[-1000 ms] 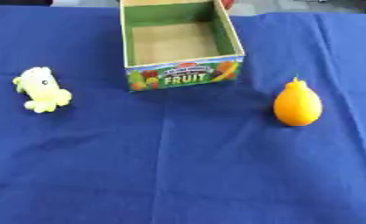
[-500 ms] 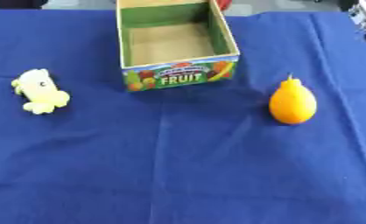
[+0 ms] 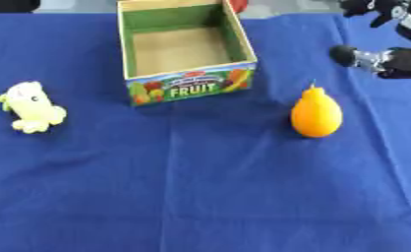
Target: Pick up objects on the table and place them in the box.
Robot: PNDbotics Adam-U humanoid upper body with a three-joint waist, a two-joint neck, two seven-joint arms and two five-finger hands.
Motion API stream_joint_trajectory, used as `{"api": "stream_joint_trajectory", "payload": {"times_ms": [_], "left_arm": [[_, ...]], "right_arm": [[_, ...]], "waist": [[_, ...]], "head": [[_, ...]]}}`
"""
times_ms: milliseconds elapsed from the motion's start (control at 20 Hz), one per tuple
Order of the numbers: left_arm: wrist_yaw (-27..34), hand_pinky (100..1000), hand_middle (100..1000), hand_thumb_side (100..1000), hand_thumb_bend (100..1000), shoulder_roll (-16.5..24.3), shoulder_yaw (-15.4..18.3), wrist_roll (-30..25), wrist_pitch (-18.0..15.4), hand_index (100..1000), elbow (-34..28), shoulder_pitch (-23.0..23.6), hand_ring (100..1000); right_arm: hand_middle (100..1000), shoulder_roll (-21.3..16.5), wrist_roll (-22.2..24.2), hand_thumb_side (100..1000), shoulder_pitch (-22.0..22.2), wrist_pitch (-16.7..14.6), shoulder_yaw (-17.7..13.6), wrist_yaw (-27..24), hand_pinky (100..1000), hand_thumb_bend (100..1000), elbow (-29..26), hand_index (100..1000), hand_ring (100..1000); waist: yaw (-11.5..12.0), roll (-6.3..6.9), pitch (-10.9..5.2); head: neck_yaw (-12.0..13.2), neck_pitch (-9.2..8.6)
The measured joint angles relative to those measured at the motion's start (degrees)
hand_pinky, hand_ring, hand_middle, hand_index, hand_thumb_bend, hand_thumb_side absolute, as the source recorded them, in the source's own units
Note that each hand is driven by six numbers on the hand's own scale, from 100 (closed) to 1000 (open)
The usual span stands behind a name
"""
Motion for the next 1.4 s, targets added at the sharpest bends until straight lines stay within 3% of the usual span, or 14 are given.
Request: {"api": "stream_joint_trajectory", "payload": {"times_ms": [700,1400], "left_arm": [[0.1,402,606,753,149,0.5,-0.2,-0.1,0.1,885,0.0,0.1,706],[0.4,401,605,755,145,0.4,-0.2,-0.2,0.0,884,0.0,0.0,706]], "right_arm": [[839,-2.5,7.6,797,1.8,0.1,4.1,-0.9,751,635,3.3,1000,900],[840,-2.3,8.9,787,1.4,1.0,8.4,2.6,738,640,8.1,992,895]], "waist": [[0.1,-0.12,-0.32],[1.7,-0.41,0.63]], "head": [[-0.2,-0.02],[-0.2,-0.57]]}}
